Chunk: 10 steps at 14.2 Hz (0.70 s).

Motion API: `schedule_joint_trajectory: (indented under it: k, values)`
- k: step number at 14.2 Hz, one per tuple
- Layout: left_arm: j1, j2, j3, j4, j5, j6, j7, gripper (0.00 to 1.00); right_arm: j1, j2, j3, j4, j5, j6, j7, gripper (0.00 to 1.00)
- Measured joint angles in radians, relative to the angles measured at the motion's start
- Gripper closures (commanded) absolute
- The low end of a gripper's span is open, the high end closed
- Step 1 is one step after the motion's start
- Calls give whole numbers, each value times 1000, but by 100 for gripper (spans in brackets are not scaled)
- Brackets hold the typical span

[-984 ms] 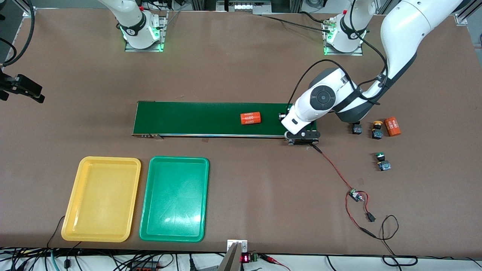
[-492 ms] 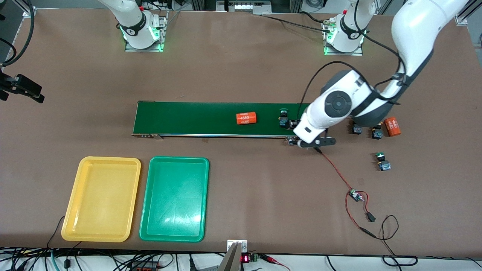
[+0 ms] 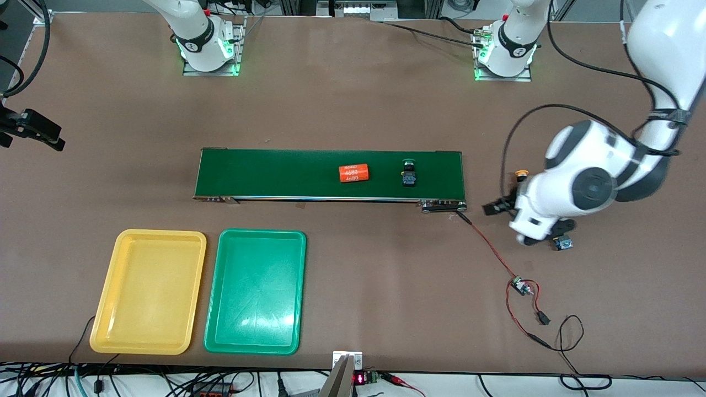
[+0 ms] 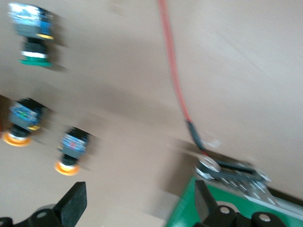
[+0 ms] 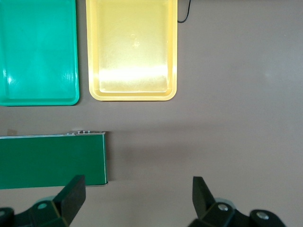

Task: Sort buttons by color to trays
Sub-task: 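Return the left gripper and grasp a second green-cap button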

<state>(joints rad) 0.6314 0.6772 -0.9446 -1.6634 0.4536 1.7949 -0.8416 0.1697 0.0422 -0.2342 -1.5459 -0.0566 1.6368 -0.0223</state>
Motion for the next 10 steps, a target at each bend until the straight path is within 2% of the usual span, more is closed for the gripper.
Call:
schedule_joint_trajectory:
  k: [3,6,10]
  values:
    - [10,25,134,11,2,71,220,0,0,0,0,0,0,0,0,0]
    - [14,78,269,16,2,277,524,0,2,0,4,0,0,0,0,0]
    - [8,107,325,21,21,352,602,0,21,-1,12,1,0,0,0,0]
